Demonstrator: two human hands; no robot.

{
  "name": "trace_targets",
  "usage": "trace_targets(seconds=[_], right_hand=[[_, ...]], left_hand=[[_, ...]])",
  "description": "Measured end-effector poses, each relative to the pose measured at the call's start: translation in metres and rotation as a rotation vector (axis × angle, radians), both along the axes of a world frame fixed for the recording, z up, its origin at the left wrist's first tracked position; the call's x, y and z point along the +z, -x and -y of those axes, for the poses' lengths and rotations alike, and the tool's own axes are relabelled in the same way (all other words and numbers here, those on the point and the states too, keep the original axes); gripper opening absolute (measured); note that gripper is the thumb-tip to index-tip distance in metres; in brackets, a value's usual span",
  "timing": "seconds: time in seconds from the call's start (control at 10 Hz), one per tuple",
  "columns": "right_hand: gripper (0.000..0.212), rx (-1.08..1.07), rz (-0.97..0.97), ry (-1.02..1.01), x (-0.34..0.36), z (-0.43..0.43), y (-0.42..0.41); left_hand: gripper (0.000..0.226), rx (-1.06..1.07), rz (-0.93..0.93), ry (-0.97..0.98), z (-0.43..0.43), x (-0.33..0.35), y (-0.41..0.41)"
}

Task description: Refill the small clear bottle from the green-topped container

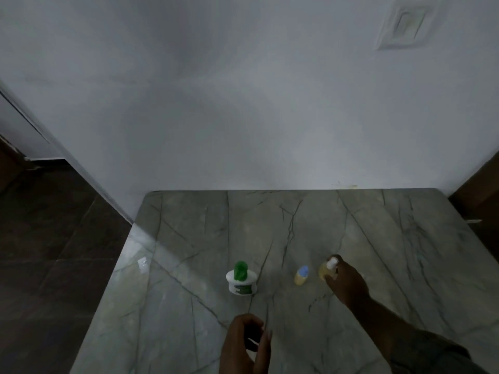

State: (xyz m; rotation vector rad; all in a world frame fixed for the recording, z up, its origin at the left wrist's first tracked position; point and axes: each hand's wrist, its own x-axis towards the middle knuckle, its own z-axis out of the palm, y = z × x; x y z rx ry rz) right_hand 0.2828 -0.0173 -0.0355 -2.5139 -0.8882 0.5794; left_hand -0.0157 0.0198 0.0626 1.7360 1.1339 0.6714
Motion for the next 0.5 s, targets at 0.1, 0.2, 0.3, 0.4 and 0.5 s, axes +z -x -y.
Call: trace_targets(seconds=[0.1, 0.2, 0.3, 0.4, 0.5], right_hand=[[0.044, 0.008, -0.021, 0.008, 0.0, 0.0, -0.001], [0.042, 0.021, -0.029, 0.02, 0.004, 0.004, -0.001], [0.038, 0.045, -0.025, 0.029, 0.003, 0.005, -0.003], [0.041, 0.049, -0.046, 0.057, 0.007, 0.006, -0.003], [0.066, 0.021, -0.084, -0.02, -0.003, 0.008, -0.004]], left_hand=[[0.023, 0.013, -0.005, 0.013, 0.005, -0.007, 0.001], [0.025, 0.01, -0.002, 0.0, 0.006, -0.008, -0.002], [0.025, 0.007, 0.017, -0.015, 0.003, -0.004, -0.007], [0.025, -0.005, 0.045, -0.028, -0.001, -0.002, -0.012], [0.025, -0.007, 0.102, -0.052, -0.003, 0.003, -0.017]])
